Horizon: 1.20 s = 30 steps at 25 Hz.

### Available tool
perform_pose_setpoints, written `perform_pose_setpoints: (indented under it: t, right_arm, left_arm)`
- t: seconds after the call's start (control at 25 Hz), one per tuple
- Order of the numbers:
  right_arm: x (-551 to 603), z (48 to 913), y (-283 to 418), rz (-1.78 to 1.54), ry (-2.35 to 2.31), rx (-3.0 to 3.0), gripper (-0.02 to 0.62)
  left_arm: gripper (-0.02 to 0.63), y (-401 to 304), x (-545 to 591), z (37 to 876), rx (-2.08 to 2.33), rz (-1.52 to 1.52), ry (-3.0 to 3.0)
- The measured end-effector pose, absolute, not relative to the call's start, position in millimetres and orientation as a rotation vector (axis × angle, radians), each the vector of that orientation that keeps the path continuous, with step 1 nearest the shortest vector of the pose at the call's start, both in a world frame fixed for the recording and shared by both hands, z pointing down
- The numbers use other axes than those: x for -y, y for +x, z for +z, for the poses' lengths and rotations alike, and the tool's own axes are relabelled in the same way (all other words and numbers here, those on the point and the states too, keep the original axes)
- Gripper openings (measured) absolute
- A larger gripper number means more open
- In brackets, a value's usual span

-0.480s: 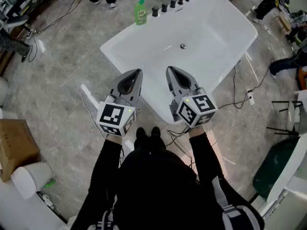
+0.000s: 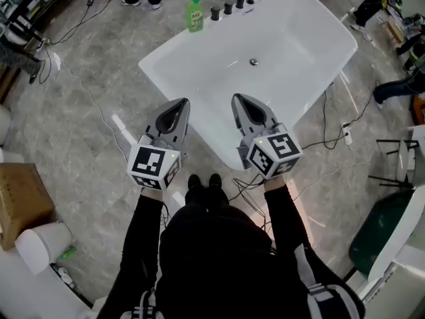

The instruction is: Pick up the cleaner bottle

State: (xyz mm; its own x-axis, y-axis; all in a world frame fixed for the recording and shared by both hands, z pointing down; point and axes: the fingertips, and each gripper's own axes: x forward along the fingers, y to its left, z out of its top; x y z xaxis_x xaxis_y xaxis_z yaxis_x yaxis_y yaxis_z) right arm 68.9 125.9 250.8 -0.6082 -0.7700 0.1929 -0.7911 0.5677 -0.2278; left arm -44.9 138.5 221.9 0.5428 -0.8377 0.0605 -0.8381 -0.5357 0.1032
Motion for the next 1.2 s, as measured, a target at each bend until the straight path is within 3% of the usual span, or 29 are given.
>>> perform_pose_setpoints:
  t: [1.2]
  right_arm:
    - [-98.4,256.0,76.3,0.533,1.346,2.744,0.0]
  left_arm:
    - [0.008,-65.0,-101.3,217.9,1.525,-0.034,2.583]
